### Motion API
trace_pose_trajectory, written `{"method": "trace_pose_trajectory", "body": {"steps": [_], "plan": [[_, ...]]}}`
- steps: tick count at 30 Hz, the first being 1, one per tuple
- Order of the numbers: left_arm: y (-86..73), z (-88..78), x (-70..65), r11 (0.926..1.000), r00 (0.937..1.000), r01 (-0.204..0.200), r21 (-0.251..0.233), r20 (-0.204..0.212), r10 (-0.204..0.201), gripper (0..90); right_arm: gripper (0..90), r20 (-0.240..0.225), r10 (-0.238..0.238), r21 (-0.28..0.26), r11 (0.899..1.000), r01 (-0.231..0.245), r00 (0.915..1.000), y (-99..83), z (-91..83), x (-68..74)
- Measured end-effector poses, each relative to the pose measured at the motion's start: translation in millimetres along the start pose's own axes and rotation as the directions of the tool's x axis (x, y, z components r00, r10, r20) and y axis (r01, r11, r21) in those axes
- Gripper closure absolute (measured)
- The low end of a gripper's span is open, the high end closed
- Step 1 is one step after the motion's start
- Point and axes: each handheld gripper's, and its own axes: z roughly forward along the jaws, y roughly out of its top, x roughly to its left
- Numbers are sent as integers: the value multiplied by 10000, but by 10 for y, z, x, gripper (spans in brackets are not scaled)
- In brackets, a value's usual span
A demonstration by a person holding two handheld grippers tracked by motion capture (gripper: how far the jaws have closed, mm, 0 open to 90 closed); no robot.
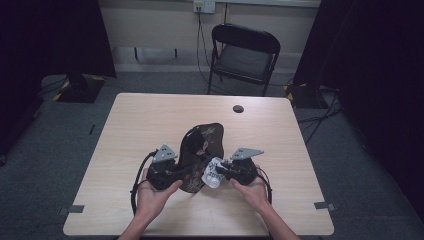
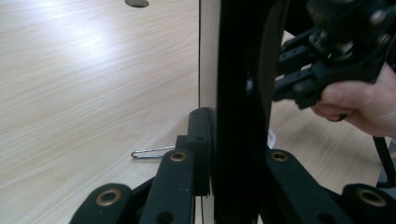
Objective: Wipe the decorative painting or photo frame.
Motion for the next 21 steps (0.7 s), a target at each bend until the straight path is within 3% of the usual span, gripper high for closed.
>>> {"method": "trace_pose_trajectory", "body": {"steps": [2,7,11,14,15,18,21], "plan": [[1,1,4,10000,10000,-9,1,-4,9,801,785,-193,-10,512,9987,20,9998,-40,62,11],[2,2,11,10000,10000,-12,-6,-16,12,801,786,-33,-334,634,9974,335,9994,-25,69,56],[5,3,14,10000,10000,-58,22,20,58,803,786,-61,-275,-291,9992,273,9996,127,-90,83],[7,5,13,10000,10000,-89,38,25,89,805,785,-136,-272,-1032,9943,256,9995,244,-204,120],[8,5,14,10000,10000,-70,44,30,70,805,785,-185,-302,-1050,9941,281,9994,255,-206,145],[8,2,20,10000,10000,-11,71,20,11,804,785,-342,-516,-565,9972,496,9981,173,-68,198],[11,3,27,10000,10000,12,92,-14,-12,801,785,-525,-350,-81,9994,346,9980,55,49,185]]}}
